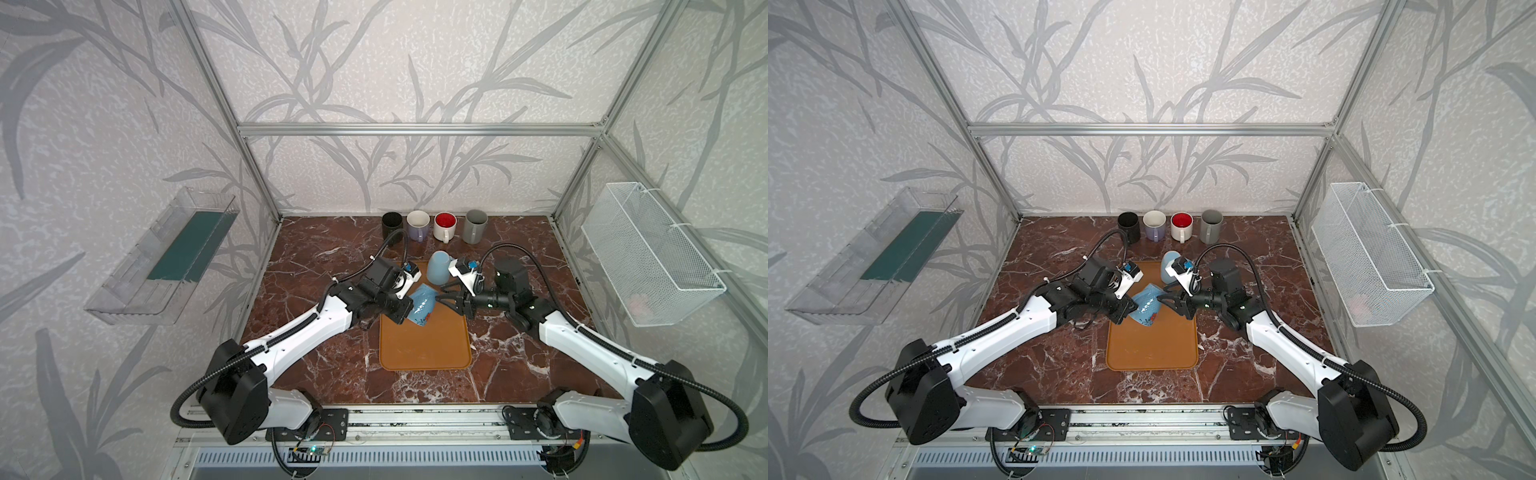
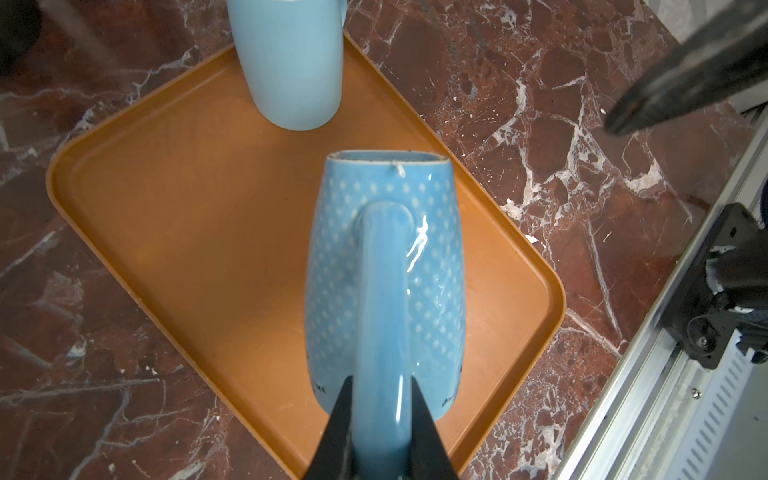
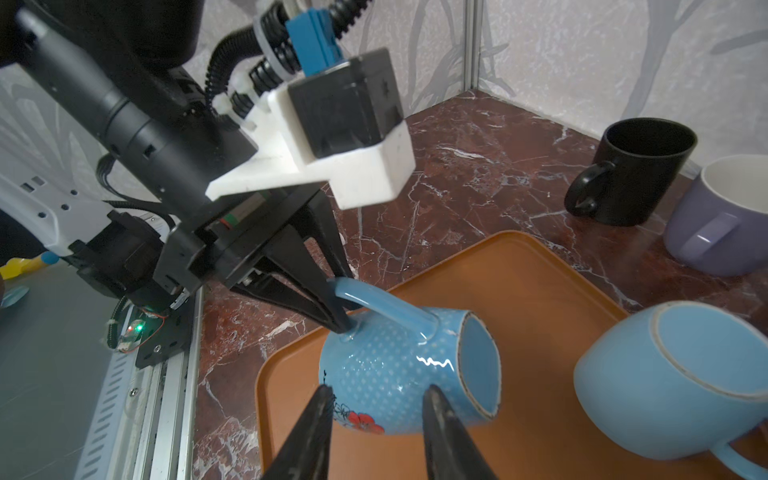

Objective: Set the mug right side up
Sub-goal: 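Open the right gripper and withdraw it while the left gripper holds the handle, then carry the dotted blue mug by its handle with the left gripper toward the tray edge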

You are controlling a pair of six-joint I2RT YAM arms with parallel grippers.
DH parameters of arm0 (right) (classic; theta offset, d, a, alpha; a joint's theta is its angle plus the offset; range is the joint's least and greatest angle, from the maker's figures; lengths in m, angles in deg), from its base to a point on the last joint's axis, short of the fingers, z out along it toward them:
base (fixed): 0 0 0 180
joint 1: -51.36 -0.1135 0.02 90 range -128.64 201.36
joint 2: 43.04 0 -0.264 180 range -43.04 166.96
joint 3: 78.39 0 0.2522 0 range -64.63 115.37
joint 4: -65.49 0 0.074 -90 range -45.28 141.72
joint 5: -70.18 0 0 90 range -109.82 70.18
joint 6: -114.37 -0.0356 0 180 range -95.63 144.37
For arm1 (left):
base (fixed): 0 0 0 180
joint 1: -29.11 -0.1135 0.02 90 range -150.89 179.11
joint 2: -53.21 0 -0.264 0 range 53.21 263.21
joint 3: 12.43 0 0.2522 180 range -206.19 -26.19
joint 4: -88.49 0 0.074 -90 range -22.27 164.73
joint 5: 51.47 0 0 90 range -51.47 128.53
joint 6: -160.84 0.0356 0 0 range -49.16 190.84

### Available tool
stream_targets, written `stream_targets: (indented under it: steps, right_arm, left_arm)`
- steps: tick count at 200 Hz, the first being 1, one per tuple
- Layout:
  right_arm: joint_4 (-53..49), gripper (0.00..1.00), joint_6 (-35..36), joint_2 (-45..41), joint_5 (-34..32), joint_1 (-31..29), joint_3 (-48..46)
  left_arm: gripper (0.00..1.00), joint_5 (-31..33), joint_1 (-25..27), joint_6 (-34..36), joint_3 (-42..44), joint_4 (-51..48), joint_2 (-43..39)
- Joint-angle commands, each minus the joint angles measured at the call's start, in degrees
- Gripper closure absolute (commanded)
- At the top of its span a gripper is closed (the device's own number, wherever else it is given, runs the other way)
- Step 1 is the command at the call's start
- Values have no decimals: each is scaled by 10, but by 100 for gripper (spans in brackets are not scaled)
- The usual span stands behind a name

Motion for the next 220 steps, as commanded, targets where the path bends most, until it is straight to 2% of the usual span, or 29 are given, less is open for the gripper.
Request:
stream_targets:
  steps: [1, 34, 80, 121, 162, 179, 220]
  right_arm:
    - [20, 64, -46, -5, -27, 4, -7]
    - [31, 66, -113, 11, -44, 3, -14]
    - [91, 67, -234, 4, -63, -4, -42]
    - [112, 64, -291, 1, -81, -9, -50]
    - [162, 61, -342, 33, -86, -21, -60]
    - [188, 59, -369, 47, -91, -24, -63]
    - [299, 43, -484, 87, -82, -25, -73]
  left_arm:
    - [100, -14, -23, -72, 1, 70, -35]
    - [100, -26, -40, -140, 23, 111, -54]
    - [100, 1, -58, -241, 68, 180, -88]
    - [100, 27, -73, -331, 105, 246, -111]
    - [100, 34, -98, -429, 156, 332, -138]
    - [100, 26, -109, -461, 170, 362, -144]
    - [100, -1, -128, -510, 190, 414, -153]
